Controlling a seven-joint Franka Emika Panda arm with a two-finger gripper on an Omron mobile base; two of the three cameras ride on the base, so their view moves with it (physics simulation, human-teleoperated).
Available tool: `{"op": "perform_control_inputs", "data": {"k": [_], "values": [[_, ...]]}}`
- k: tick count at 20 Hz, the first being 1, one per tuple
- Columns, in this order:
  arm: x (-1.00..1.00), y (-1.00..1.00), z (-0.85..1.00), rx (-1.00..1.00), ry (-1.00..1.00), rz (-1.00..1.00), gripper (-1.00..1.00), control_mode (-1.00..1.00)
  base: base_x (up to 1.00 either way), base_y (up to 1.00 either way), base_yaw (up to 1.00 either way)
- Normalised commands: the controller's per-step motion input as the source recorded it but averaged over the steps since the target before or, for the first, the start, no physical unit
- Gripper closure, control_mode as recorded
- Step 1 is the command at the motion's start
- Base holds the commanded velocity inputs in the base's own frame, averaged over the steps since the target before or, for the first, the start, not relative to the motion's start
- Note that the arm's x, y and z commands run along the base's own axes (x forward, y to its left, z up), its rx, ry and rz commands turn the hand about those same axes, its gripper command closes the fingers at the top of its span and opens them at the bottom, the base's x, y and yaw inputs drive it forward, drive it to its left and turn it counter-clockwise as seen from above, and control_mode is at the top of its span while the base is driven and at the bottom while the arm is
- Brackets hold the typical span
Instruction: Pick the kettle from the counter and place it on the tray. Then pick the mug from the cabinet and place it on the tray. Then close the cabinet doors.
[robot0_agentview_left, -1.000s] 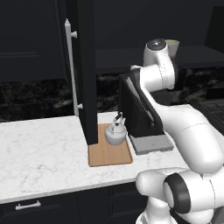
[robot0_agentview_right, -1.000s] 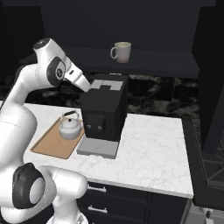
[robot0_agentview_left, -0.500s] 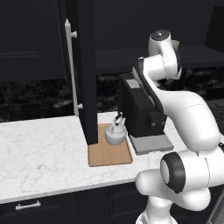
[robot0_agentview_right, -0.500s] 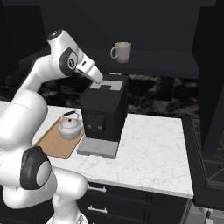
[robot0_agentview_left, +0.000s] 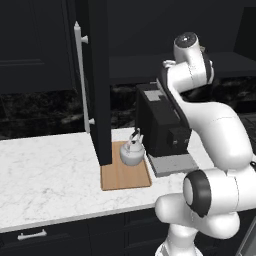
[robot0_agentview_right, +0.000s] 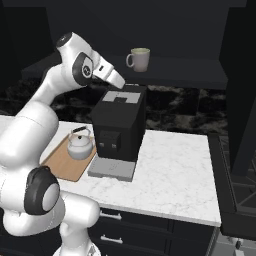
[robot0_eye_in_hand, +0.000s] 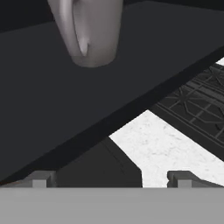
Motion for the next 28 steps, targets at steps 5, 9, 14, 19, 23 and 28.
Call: {"op": "perform_control_inputs", "data": {"k": [5,9,14,19,23,28], "values": [[0.18,-0.09,0.32,-0.01,-0.06,-0.04,-1.0,-1.0,0.0,0.0,0.0],[0.34,0.0,0.09,0.0,-0.05,0.0,-1.0,-1.0,0.0,0.0,0.0],[0.5,0.0,0.1,0.0,0.0,-0.01,-1.0,-1.0,0.0,0.0,0.0],[0.41,0.0,0.07,0.0,0.0,-0.02,-1.0,-1.0,0.0,0.0,0.0],[0.2,-0.01,0.17,0.0,0.0,-0.03,-1.0,-1.0,0.0,0.0,0.0],[0.08,-0.07,0.13,0.0,0.0,-0.06,-1.0,-1.0,0.0,0.0,0.0]]}}
